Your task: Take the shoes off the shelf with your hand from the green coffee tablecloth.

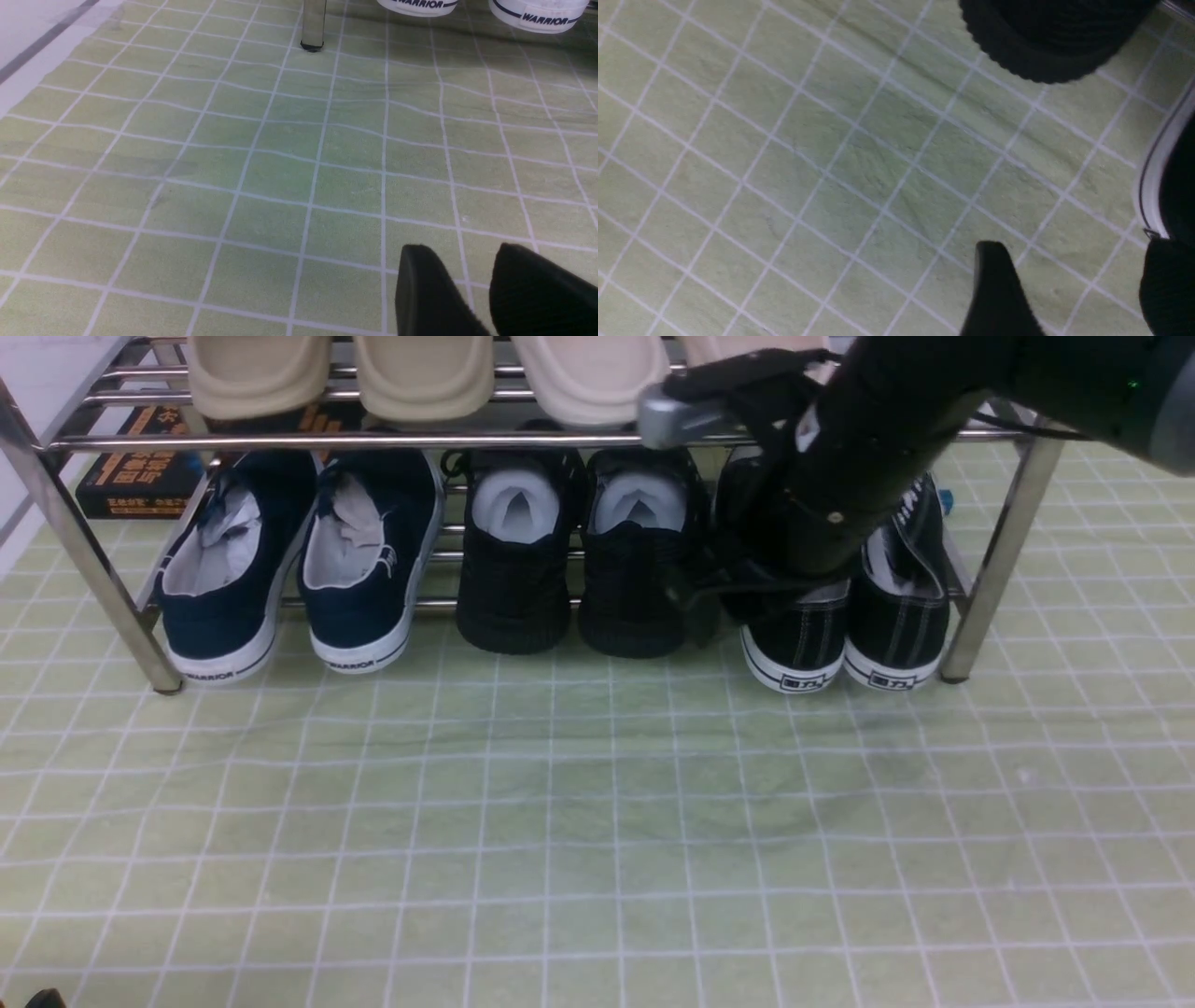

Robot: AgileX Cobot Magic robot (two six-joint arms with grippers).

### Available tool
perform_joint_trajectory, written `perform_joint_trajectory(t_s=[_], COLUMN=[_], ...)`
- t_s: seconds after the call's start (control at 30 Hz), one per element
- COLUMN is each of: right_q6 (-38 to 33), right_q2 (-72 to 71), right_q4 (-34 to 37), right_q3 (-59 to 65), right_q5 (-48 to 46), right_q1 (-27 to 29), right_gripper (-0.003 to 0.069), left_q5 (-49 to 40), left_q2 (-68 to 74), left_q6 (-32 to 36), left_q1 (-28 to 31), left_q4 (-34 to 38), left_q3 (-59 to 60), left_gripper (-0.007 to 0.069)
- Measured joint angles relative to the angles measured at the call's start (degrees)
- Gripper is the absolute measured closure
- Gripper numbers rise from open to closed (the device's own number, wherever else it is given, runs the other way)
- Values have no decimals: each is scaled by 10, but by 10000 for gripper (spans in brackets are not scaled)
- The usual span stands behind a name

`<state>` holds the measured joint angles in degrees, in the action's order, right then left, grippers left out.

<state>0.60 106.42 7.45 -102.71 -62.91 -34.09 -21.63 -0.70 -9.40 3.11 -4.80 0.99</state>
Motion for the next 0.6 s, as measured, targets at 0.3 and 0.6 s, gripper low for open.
perform_joint_trajectory(t_s=[0.3, 0.6], right_q6=[0, 1], right_q2=[16, 48], right_q4=[-36, -62], right_q3=[-6, -6], right_q5=[135, 192], right_q1=[-37, -37], right_gripper=[126, 100], left_q5=[0, 0], left_q2=[0, 0], left_q6=[0, 0], left_q1=[0, 0], left_q4=[0, 0], left_q3=[0, 0], left_gripper=[383, 383])
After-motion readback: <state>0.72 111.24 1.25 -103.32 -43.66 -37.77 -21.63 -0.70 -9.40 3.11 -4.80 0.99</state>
